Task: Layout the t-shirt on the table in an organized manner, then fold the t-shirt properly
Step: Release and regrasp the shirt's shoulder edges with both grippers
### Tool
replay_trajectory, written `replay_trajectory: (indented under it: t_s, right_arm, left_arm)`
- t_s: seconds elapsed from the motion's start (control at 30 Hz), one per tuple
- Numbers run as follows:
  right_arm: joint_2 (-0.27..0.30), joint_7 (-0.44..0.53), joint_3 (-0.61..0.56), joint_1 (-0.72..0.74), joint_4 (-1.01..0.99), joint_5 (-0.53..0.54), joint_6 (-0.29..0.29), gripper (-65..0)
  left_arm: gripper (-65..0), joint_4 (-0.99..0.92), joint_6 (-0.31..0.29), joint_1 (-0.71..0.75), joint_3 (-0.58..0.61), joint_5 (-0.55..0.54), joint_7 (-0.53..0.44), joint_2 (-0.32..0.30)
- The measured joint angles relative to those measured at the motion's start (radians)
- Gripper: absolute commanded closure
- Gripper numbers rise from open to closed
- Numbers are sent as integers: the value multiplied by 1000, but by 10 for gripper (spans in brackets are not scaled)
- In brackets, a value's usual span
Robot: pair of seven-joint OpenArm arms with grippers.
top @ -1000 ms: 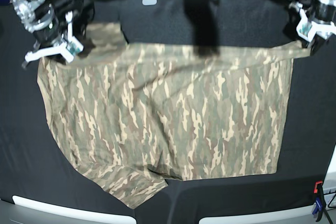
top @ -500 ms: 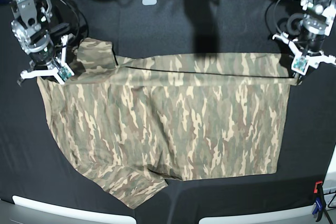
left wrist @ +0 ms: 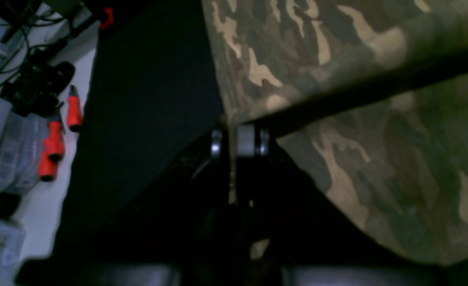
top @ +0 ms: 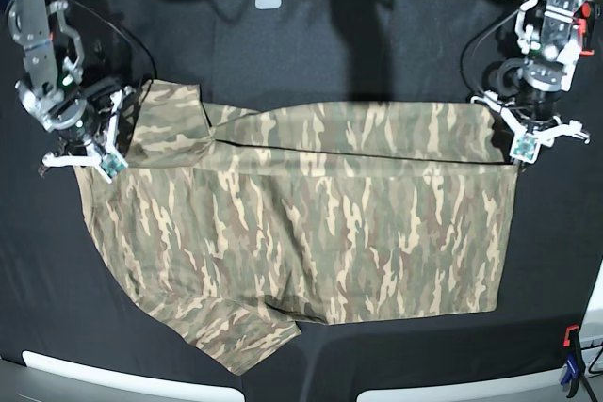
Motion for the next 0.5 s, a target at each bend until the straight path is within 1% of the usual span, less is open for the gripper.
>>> replay_trajectory:
  t_s: [0.07, 0.17, 0.2, 0.4, 0.5]
  right_arm:
    - [-1, 0, 0, 20, -26, 23, 13, 0]
    - [0, 1, -12, 53, -60, 22, 30, 0]
    - [0, 2, -22, 68, -72, 21, 30, 0]
    - [0, 7, -121, 150, -166, 18, 29, 0]
    - [0, 8, -149, 180, -189, 15, 24, 0]
  left_arm:
    - [0, -32, 0, -19, 0, -1, 0, 14]
    - [0, -78, -29, -56, 0, 2, 0, 28]
    - [0, -93, -37, -68, 0, 3, -2, 27]
    - [0, -149, -41, -119, 0, 3, -7, 27]
    - [0, -167, -42, -132, 0, 4, -6, 28]
